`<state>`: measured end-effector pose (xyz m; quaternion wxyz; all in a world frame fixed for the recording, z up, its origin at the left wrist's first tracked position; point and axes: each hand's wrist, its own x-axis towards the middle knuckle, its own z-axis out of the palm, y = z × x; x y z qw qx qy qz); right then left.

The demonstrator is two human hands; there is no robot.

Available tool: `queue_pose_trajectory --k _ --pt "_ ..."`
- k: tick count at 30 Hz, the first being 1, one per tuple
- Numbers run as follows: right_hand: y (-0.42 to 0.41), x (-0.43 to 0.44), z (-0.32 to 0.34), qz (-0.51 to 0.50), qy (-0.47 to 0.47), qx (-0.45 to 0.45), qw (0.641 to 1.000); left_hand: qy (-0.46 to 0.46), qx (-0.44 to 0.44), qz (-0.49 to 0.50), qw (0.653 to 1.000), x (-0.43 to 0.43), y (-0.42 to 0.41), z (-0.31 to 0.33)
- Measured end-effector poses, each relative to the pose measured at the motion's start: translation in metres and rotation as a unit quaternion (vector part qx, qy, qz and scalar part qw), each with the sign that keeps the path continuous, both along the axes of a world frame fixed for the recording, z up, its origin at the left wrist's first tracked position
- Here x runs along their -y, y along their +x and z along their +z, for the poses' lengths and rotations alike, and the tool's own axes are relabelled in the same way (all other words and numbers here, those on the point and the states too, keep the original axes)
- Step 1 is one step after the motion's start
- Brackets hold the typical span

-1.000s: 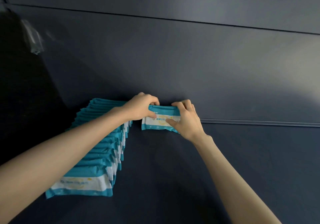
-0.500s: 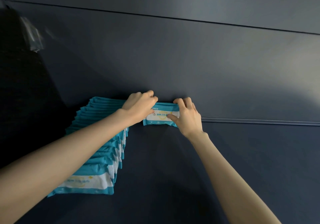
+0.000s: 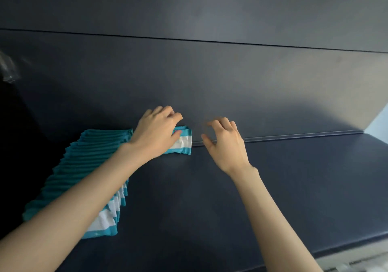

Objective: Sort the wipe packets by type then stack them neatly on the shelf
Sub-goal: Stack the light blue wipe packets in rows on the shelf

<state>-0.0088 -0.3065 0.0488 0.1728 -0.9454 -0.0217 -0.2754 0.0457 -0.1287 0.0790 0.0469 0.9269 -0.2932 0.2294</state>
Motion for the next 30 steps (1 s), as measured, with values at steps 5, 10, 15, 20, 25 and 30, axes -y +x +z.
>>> queue_pose_trajectory --k 5,10,15,20,25,30 --pt "-0.074 0.038 0.002 -0.049 0.025 0.055 0.997 -0.08 0.072 -0.101 0.989 0.041 -0.065 -0.002" --pt "-0.179 0.093 -0.027 -0.121 0.04 0.064 0.99 -0.112 0.041 -0.168 0.979 0.1 -0.151 -0.031" --pt "-0.308 0.15 -0.075 -0.183 0.048 0.003 0.982 -0.145 -0.048 -0.227 0.962 0.175 -0.26 -0.083" --pt "-0.418 0.195 -0.128 -0.24 0.069 -0.083 0.965 -0.138 -0.176 -0.255 0.941 0.238 -0.357 -0.146" --pt "-0.497 0.218 -0.171 -0.308 0.109 -0.14 0.935 -0.085 -0.276 -0.275 0.917 0.281 -0.419 -0.198" --pt "-0.543 0.241 -0.206 -0.382 0.145 -0.192 0.892 -0.016 -0.332 -0.312 0.89 0.319 -0.45 -0.233"
